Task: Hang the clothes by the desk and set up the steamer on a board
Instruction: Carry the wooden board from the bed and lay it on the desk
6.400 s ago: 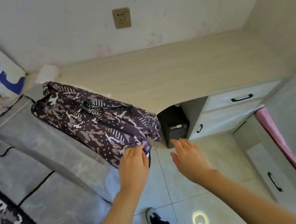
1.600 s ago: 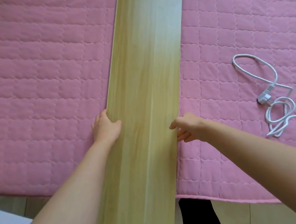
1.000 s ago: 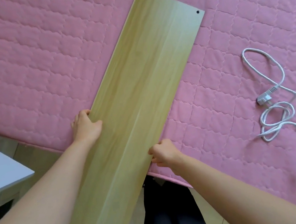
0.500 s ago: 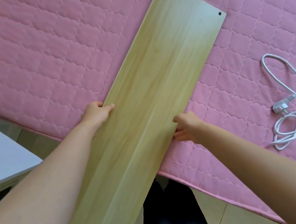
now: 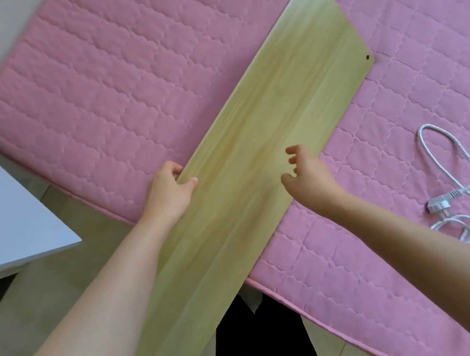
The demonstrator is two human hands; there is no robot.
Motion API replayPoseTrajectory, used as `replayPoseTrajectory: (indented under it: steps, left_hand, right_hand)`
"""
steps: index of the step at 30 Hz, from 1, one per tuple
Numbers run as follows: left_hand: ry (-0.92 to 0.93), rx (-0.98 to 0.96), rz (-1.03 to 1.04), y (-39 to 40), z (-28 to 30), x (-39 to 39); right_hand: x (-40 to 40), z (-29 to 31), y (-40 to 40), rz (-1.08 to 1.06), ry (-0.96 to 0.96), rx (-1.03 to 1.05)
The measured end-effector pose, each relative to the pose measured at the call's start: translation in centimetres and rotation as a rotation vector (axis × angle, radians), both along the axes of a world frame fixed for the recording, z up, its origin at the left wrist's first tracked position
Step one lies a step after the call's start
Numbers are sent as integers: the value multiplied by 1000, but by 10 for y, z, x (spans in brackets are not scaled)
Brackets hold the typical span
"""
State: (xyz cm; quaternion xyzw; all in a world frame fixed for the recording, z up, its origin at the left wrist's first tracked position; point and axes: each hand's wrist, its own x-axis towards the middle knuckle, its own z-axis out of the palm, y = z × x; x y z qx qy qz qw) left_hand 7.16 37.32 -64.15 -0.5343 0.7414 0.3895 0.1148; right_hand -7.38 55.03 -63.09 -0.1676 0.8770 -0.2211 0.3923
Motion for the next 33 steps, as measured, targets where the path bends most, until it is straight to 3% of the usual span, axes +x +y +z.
replayPoseTrajectory:
  steps: [6,11,14,20,26,33]
  left_hand:
    - [131,-47,-14,44,42,12]
    - [204,-144,-54,87,66,22]
    - [230,-204,-83,112,73,25]
    - [226,-303,-135,135,74,33]
    - [194,-264,-162,144,77,39]
    - [129,-364,-267,165,108,60]
  right_hand:
    - [0,45,-26,498,354,-227]
    - [-1,63,-27,923,675,-235]
    - [-3,60,-17,1106,763,-213]
    - [-7,65,1,1215,827,-165]
    - [-4,82,4,1281,863,-110]
    - [11,114,29,1325,858,-134]
